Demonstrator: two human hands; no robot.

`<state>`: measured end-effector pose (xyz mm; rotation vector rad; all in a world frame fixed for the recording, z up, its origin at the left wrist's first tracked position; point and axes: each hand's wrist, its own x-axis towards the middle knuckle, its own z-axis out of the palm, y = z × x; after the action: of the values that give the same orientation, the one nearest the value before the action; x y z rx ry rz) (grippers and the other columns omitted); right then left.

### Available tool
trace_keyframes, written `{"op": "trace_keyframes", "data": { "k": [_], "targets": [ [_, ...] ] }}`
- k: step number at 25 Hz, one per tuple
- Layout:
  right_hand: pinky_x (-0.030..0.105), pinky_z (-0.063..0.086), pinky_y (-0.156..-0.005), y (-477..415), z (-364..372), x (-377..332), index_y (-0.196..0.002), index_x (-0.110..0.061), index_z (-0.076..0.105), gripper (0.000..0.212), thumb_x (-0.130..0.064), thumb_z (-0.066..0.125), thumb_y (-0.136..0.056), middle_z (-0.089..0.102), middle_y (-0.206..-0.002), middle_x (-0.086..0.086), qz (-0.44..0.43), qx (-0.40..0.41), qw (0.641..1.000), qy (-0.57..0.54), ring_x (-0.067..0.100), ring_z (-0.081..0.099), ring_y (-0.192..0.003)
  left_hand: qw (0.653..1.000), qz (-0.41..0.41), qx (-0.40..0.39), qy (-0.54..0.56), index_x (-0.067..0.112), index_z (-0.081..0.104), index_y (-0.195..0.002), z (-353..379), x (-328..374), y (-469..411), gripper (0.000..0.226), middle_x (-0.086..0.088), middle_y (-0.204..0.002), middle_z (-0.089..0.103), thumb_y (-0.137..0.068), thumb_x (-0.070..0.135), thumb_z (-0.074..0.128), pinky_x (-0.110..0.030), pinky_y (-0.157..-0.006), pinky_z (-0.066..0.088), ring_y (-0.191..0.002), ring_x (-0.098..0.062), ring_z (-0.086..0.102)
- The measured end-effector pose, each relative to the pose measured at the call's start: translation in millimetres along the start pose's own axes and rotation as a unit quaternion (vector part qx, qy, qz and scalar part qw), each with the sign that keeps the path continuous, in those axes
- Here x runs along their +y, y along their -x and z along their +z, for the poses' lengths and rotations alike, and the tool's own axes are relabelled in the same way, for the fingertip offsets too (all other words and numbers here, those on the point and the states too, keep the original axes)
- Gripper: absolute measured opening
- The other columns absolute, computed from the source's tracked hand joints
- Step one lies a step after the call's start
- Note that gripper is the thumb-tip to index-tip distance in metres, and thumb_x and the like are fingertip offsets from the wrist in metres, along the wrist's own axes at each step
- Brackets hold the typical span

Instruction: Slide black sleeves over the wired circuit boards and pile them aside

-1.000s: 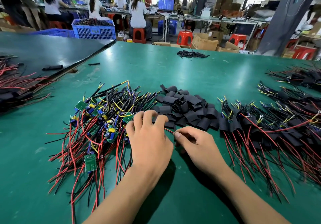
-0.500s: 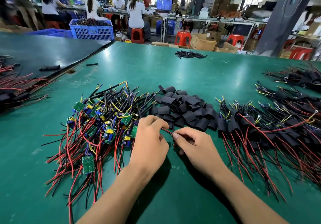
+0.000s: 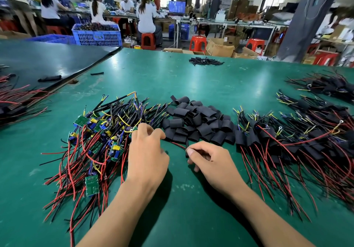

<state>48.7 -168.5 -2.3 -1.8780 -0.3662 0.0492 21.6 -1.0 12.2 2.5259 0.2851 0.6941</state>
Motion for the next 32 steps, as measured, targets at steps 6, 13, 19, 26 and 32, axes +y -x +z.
{"op": "trace_keyframes", "data": {
  "k": [6, 13, 19, 26, 32],
  "targets": [
    [0.013, 0.047, -0.062, -0.3, -3.0, -1.7, -0.089, -0.025, 0.072, 0.012, -0.026, 0.062, -0.096, 0.074, -0.077, -0.003, 0.005, -0.023, 1.000, -0.003, 0.005, 0.060, -0.057, 0.892, -0.202, 0.024, 0.405, 0.017, 0.071, -0.079, 6.7, 9.3, -4.6, 0.020, -0.004, -0.083, 0.072, -0.080, -0.003, 0.071, -0.023, -0.075, 0.052, -0.077, -0.015, 0.069],
    [0.016, 0.050, -0.069, 1.3, -5.0, -6.6, -0.112, -0.026, 0.068, 0.035, -0.033, 0.077, -0.079, 0.076, -0.091, -0.001, 0.037, -0.151, 0.983, -0.093, 0.012, 0.067, -0.068, 0.755, -0.293, -0.023, 0.587, 0.010, 0.060, -0.084, 9.5, 21.2, -0.2, 0.022, -0.010, -0.083, 0.065, -0.084, -0.012, 0.066, -0.036, -0.083, 0.049, -0.083, -0.023, 0.060],
    [0.016, 0.048, -0.062, -3.2, -8.0, -6.3, -0.108, -0.023, 0.074, 0.030, -0.006, 0.076, -0.083, 0.074, -0.084, -0.008, 0.013, -0.102, 0.988, -0.116, 0.007, 0.061, -0.062, 0.735, -0.305, -0.043, 0.603, 0.007, 0.057, -0.104, 7.5, 19.4, -2.0, 0.023, -0.014, -0.099, 0.064, -0.086, -0.007, 0.065, -0.032, -0.084, 0.057, -0.089, -0.023, 0.066],
    [0.011, 0.047, -0.075, -5.2, -20.1, -11.6, -0.091, -0.029, 0.081, 0.024, -0.013, 0.075, -0.074, 0.074, -0.084, -0.008, 0.001, -0.081, 0.982, -0.170, 0.002, 0.064, -0.079, 0.807, -0.252, -0.143, 0.514, 0.008, 0.071, -0.094, 7.7, 20.3, 1.1, 0.021, 0.000, -0.074, 0.067, -0.089, 0.028, 0.073, -0.027, -0.050, 0.044, -0.057, -0.018, 0.056],
    [0.020, 0.035, -0.058, -6.2, -23.9, -7.3, -0.091, -0.025, 0.078, 0.015, -0.027, 0.074, -0.077, 0.068, -0.071, 0.001, 0.034, -0.094, 0.981, -0.166, 0.012, 0.048, -0.064, 0.760, -0.193, -0.105, 0.611, 0.006, 0.070, -0.097, 1.3, 21.9, 0.5, 0.012, -0.011, -0.078, 0.064, -0.091, 0.001, 0.060, -0.026, -0.049, 0.046, -0.053, -0.023, 0.056]
  ]
}}
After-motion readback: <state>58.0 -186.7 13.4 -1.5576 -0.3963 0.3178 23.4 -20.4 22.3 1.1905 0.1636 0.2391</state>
